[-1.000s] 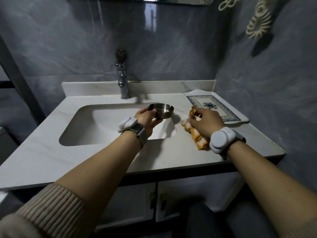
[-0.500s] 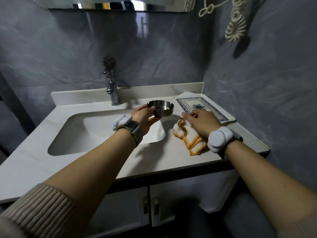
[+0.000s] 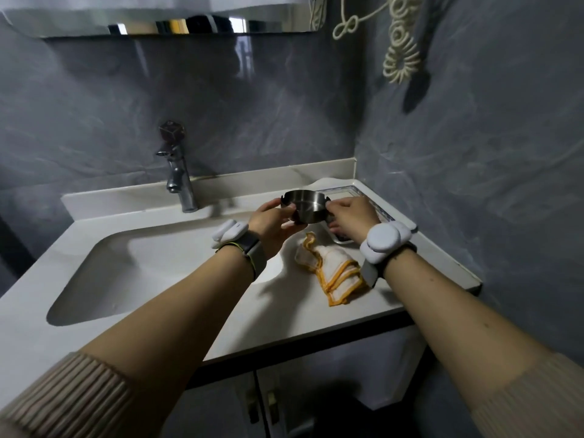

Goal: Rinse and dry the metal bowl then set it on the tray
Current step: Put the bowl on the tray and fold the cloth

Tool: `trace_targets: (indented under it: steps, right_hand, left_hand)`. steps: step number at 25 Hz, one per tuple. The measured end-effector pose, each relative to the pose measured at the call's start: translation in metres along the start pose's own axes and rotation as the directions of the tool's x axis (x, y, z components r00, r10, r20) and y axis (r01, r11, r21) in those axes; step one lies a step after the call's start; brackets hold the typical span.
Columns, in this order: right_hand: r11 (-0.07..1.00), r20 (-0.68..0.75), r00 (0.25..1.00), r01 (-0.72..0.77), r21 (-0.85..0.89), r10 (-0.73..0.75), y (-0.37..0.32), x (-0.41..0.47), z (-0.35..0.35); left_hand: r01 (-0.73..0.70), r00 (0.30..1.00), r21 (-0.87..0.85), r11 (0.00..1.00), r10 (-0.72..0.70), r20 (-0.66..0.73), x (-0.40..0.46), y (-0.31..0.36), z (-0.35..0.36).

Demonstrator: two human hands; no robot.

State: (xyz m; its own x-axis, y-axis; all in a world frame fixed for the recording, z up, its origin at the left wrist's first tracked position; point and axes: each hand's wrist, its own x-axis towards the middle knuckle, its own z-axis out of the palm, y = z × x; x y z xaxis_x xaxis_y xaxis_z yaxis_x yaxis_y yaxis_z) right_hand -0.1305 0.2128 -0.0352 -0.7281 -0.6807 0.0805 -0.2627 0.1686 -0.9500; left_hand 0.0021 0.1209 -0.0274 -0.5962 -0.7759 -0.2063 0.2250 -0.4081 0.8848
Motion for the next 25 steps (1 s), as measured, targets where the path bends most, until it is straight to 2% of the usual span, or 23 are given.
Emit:
trace_targets:
  steps: [6,11,18,25]
  right_hand:
    - [0.998,-0.115,0.993,0.002,-0.055,-0.008,0.012,0.021,-0.019]
    - [0.998,-0.164,0.986,-0.015,-0.069,0.004,0.021,0.051,-0.038]
    - [0.987,-0.176,0.982,-0.087,-0.132,0.063,0.044,0.100,-0.051]
    - [0.979,-0.137,0.985,-0.126,-0.160,0.104,0.063,0.129,-0.049]
  left_hand:
    - [-0.002,1.000,0.199,0.980,0.006,-0.023,0.020,-0.007,0.015]
    - [-0.018,1.000,0.444,0.896,0.011,0.019,0.048,-0.006,0.037]
    - [0.000,1.000,0.580,0.815,-0.014,0.019,0.096,-0.016,0.061]
    - [0.024,1.000,0.628,0.778,-0.017,-0.017,0.120,-0.026,0.065]
